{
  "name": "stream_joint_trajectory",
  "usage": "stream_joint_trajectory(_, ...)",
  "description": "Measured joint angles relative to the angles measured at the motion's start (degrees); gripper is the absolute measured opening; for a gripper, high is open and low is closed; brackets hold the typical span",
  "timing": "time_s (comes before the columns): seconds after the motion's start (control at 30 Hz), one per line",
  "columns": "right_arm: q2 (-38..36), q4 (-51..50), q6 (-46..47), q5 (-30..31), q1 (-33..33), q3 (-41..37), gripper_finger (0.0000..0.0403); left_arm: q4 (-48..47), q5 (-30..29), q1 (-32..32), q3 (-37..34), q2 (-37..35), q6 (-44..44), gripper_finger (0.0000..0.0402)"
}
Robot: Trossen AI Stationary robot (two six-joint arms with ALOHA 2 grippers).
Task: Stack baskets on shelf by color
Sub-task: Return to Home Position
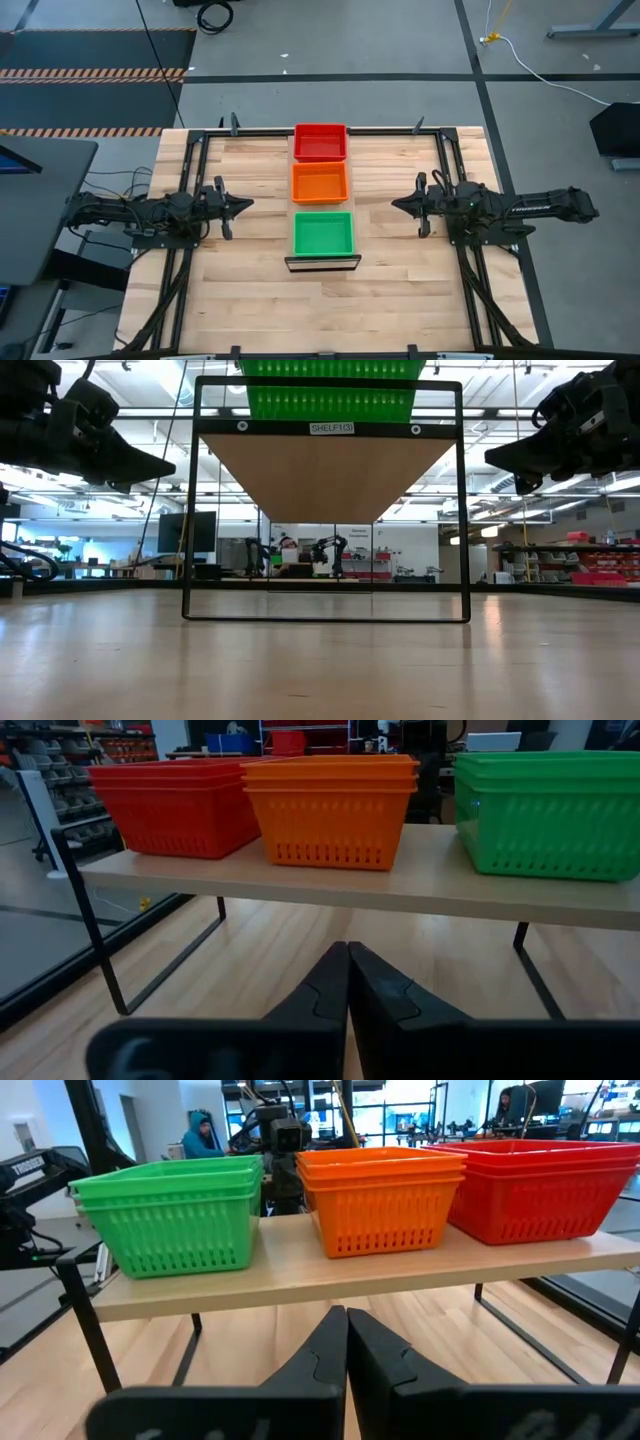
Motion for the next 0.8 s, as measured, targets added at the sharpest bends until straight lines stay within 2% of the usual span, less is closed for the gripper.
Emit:
stream_joint_trajectory(0.27,0.0,-0.01,0.0,0.0,0.0,0.0,0.0011,0.0,0.0,-0.01,-0.02,0.0,0.02,0.0026)
stream_joint_trajectory(0.6,0.0,-0.04,0.0,0.01,0.0,0.0,0.0011,0.0,0.0,0.01,-0.02,0.0,0.01,0.0016)
stream_joint_trajectory(0.8,0.0,-0.04,0.0,0.0,0.0,0.0,0.0011,0.0,0.0,0.0,-0.02,0.0,0.02,0.0024)
